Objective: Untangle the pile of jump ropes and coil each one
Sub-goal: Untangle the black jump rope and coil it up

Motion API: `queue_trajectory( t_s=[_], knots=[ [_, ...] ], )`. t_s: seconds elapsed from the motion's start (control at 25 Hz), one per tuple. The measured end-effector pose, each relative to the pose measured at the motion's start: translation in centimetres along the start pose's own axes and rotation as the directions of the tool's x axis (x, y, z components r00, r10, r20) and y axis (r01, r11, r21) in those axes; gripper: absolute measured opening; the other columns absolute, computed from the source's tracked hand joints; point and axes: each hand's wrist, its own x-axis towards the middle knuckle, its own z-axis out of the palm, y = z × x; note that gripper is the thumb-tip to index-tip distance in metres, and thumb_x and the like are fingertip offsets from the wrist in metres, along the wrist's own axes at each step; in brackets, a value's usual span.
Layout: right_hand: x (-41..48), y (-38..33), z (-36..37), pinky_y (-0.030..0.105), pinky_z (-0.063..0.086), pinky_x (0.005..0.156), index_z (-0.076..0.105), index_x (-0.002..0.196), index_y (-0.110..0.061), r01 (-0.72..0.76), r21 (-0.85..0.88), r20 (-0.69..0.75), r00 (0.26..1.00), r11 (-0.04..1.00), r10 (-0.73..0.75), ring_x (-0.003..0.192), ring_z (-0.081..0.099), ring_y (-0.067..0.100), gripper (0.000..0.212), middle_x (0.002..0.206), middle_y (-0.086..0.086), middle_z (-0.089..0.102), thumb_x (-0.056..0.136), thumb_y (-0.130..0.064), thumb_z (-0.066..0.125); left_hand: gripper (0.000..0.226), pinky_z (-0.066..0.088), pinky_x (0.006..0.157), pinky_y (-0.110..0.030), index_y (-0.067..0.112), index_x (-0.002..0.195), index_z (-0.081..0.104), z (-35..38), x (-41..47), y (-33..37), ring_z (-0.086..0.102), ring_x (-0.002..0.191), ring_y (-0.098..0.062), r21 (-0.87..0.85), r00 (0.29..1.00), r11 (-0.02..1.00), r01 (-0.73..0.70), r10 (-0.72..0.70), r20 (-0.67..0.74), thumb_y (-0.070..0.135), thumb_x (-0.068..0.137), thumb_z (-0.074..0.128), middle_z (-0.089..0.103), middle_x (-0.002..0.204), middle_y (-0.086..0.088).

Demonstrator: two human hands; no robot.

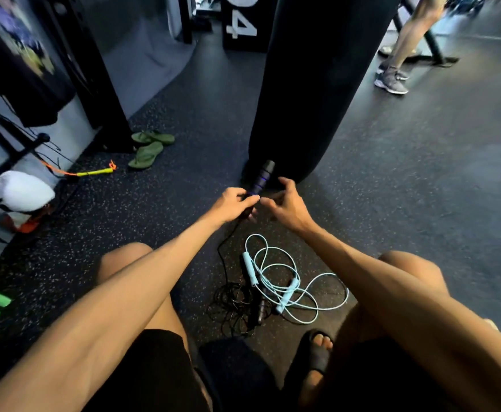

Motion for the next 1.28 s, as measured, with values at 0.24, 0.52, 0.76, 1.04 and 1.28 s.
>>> queue_trajectory(
  t_s=[0.24,0.52,0.76,1.04,1.28],
  knots=[
    [-1.0,0.2,2.8,0.017,0.052,0.065,0.042,0.135,-0.007,-0.17,0.283,0.334,0.94,0.944,0.069,0.099,0.068,0.022,0.048,0.122,0.012,0.065,0.095,-0.025,0.063,0.046,0.045,0.056,-0.025,0.009,0.095,0.068,0.9,1.9,-0.5,0.072,0.079,-0.026,-0.38,0.923,0.915,0.138,-0.258,-0.287,0.054,0.09,0.056,0.075,0.082,-0.008],
    [1.2,-1.3,0.8,0.023,0.041,0.049,0.058,0.07,-0.016,0.047,0.121,0.225,0.972,0.992,-0.074,0.046,0.046,0.004,0.034,0.056,-0.005,0.05,0.102,-0.018,0.046,0.053,0.052,0.045,-0.025,0.002,0.114,0.049,0.7,2.0,0.1,0.068,0.048,-0.018,-0.45,0.887,0.8,0.397,-0.461,-0.038,0.048,0.104,0.026,0.071,0.06,-0.008],
    [3.6,-1.8,-2.3,0.015,0.031,0.046,0.073,0.073,-0.008,0.232,-0.133,0.205,0.958,0.963,-0.203,0.04,0.045,0.0,0.041,0.05,-0.008,0.048,0.102,-0.027,0.05,0.024,0.048,0.074,-0.024,0.002,0.113,0.062,1.8,2.3,0.3,0.067,0.086,-0.021,0.292,0.954,0.934,0.203,-0.122,-0.272,0.012,0.094,0.053,0.07,0.094,-0.009],
    [4.4,-1.6,-3.8,0.016,0.031,0.045,0.067,0.069,-0.007,0.281,-0.208,0.131,0.957,0.937,-0.258,0.041,0.044,0.002,0.043,0.052,-0.011,0.05,0.098,-0.037,0.056,0.038,0.05,0.073,-0.03,0.016,0.108,0.06,2.5,1.9,2.0,0.065,0.071,-0.011,-0.096,0.986,0.981,-0.168,0.166,-0.027,-0.011,0.084,0.046,0.068,0.081,-0.006],
    [3.4,-1.5,-4.0,0.026,0.042,0.048,0.062,0.091,0.005,0.04,0.11,0.365,0.928,0.993,-0.078,0.051,0.051,0.014,0.066,0.063,0.009,0.053,0.096,-0.059,0.047,0.038,0.027,0.049,-0.025,0.011,0.06,0.064,1.6,1.7,2.8,0.037,0.041,-0.002,0.173,0.961,0.972,-0.158,0.191,-0.197,0.02,0.095,0.053,0.039,0.036,0.011]
  ],
)
